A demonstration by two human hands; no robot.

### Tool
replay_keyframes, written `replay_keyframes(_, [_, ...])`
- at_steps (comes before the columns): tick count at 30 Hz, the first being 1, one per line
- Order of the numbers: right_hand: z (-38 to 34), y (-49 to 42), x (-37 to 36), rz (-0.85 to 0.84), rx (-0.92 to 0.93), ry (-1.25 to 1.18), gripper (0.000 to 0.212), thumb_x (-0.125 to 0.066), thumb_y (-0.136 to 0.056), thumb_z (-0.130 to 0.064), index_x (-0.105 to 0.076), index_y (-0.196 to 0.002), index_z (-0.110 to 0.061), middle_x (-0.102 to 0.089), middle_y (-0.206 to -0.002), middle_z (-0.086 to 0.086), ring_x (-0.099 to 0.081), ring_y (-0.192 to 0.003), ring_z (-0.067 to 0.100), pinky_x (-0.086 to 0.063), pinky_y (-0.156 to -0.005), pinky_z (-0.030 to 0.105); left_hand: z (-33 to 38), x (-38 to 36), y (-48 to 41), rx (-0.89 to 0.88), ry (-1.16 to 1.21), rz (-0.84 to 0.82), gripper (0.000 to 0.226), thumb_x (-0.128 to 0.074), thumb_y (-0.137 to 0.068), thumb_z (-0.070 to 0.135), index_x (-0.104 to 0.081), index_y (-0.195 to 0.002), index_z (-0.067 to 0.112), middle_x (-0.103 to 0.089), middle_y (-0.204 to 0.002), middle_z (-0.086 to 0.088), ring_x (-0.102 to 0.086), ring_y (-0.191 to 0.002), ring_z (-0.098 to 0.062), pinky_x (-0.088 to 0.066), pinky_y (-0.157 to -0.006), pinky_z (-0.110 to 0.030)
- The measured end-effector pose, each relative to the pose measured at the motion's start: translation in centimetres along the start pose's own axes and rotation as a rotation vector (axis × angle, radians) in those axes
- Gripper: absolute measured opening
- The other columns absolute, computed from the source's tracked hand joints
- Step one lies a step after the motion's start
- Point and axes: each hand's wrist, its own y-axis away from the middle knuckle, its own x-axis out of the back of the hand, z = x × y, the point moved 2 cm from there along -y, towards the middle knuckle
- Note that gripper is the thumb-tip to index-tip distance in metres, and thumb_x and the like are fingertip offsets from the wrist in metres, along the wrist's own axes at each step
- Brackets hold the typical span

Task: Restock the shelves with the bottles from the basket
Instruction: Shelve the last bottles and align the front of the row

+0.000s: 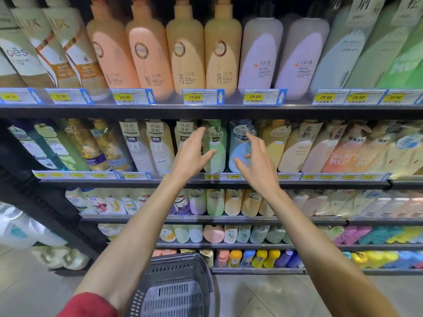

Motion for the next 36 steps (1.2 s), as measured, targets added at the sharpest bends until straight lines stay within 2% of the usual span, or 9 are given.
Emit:
replay_keyframes(3, [-1.1,0.4,-0.9,0.0,0.011,0.005,0.06,-0.062,-0.095,-0.037,-0.034,-0.147,-0.026,-0.037,-0.14,-0.009,-0.06,-0.093,0.004,-0.044,-0.063,0.028,0.1,0.5,1.2,-0.074,0.048,-0.047,0.07,-0.067,-0.096,0.033,-0.036,-0.156,0.015,-0.039,-0.16,-0.007,-0.058,-0.128,-0.024,-0.05,-0.103,-0.041])
replay_keyframes(5, [-1.8,0.8,-1.8,-0.025,0.027,0.022,0.055,-0.061,-0.095,-0.037,-0.038,-0.144,-0.027,-0.042,-0.136,-0.009,-0.061,-0.09,0.004,-0.046,-0.062,0.03,-0.6,1.2,2.3,-0.104,0.075,-0.019,0.064,-0.066,-0.097,0.027,-0.04,-0.155,0.016,-0.041,-0.159,-0.006,-0.053,-0.135,-0.023,-0.048,-0.106,-0.039])
replay_keyframes(8, [-3.3,0.6,-3.1,-0.063,0.038,0.04,0.053,-0.063,-0.093,-0.035,-0.041,-0.141,-0.026,-0.046,-0.133,-0.006,-0.064,-0.087,0.008,-0.051,-0.063,0.035,-2.4,3.4,3.4,-0.081,0.112,0.073,0.053,-0.068,-0.095,0.021,-0.051,-0.144,0.015,-0.055,-0.141,-0.002,-0.062,-0.112,-0.02,-0.046,-0.089,-0.026])
replay_keyframes(10, [-4.5,0.1,-4.1,-0.088,0.05,0.035,0.056,-0.065,-0.093,-0.035,-0.039,-0.142,-0.027,-0.045,-0.136,-0.006,-0.063,-0.087,0.008,-0.047,-0.061,0.032,-4.0,4.9,4.0,-0.045,0.093,0.112,0.05,-0.07,-0.094,0.023,-0.053,-0.14,0.016,-0.057,-0.134,-0.001,-0.061,-0.105,-0.018,-0.041,-0.08,-0.022])
replay_keyframes(16, [-8.9,-2.1,-6.6,-0.108,0.08,0.045,0.071,-0.069,-0.09,-0.039,-0.031,-0.148,-0.025,-0.038,-0.147,-0.003,-0.064,-0.091,0.016,-0.055,-0.072,0.04,-9.0,8.5,5.2,0.075,-0.008,0.187,0.066,-0.075,-0.09,0.037,-0.043,-0.145,0.019,-0.05,-0.139,-0.001,-0.062,-0.108,-0.022,-0.054,-0.076,-0.041])
replay_keyframes(21, [-11.1,-4.2,-7.6,-0.11,0.044,0.172,0.078,-0.069,-0.089,-0.041,-0.026,-0.149,-0.014,-0.036,-0.146,0.007,-0.066,-0.09,0.029,-0.055,-0.071,0.046,-10.6,9.3,3.8,0.101,-0.07,0.136,0.079,-0.076,-0.088,0.04,-0.035,-0.149,0.012,-0.043,-0.15,-0.007,-0.061,-0.115,-0.033,-0.054,-0.085,-0.051])
replay_keyframes(26, [-12.1,-5.6,-7.7,-0.089,-0.017,0.224,0.058,-0.073,-0.086,-0.041,-0.04,-0.122,-0.01,-0.051,-0.115,0.012,-0.064,-0.086,0.034,-0.053,-0.068,0.044,-10.7,9.0,1.8,0.111,-0.127,0.059,0.065,-0.08,-0.084,0.042,-0.043,-0.124,0.006,-0.055,-0.121,-0.015,-0.062,-0.1,-0.039,-0.044,-0.069,-0.041])
replay_keyframes(30, [-11.9,-6.7,-8.4,-0.129,-0.053,0.269,0.056,-0.076,-0.083,-0.045,-0.046,-0.11,-0.006,-0.057,-0.109,0.016,-0.061,-0.095,0.037,-0.042,-0.068,0.038,-11.4,8.4,0.5,0.148,-0.138,-0.009,0.059,-0.082,-0.079,0.048,-0.047,-0.103,0.008,-0.057,-0.105,-0.014,-0.06,-0.094,-0.036,-0.038,-0.069,-0.035])
replay_keyframes(36, [-10.9,-7.4,-9.9,-0.177,-0.083,0.265,0.057,-0.082,-0.077,-0.047,-0.039,-0.086,-0.011,-0.049,-0.083,0.007,-0.059,-0.084,0.036,-0.036,-0.062,0.035,-11.8,8.1,-0.4,0.167,-0.172,-0.052,0.059,-0.086,-0.074,0.046,-0.039,-0.088,0.014,-0.047,-0.089,-0.006,-0.061,-0.092,-0.038,-0.037,-0.068,-0.036])
